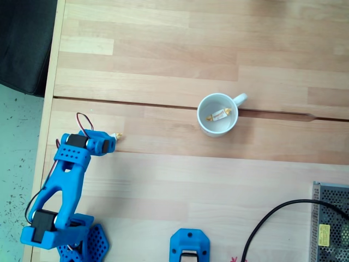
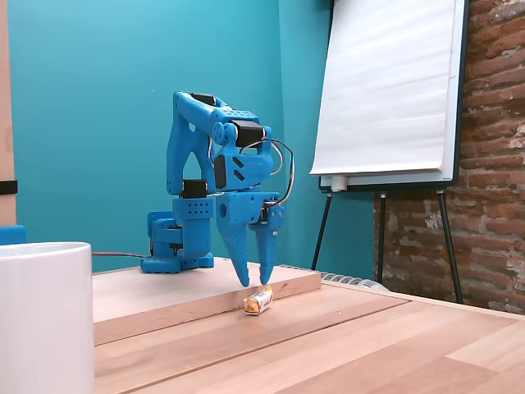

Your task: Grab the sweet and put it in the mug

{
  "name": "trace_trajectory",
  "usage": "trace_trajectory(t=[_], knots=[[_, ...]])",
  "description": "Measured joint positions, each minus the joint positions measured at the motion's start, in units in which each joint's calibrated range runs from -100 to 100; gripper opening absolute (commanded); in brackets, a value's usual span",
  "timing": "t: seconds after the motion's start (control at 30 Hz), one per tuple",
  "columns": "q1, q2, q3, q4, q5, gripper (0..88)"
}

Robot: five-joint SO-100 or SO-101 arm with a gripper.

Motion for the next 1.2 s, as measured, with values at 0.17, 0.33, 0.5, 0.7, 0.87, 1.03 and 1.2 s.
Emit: trace_trajectory(t=[0.17,0.33,0.5,0.7,0.87,1.03,1.2], knots=[[0.0,0.0,-0.4,0.0,-1.7,28.4],[0.1,0.2,-2.1,0.0,-2.4,31.4],[0.1,3.1,-3.0,0.0,-1.8,31.4],[0.1,5.2,-3.5,0.0,-0.5,31.4],[3.1,5.2,-3.9,0.0,-0.2,31.4],[5.8,5.2,-3.9,0.0,1.4,31.4],[6.7,5.2,-3.9,0.0,2.1,31.4]])
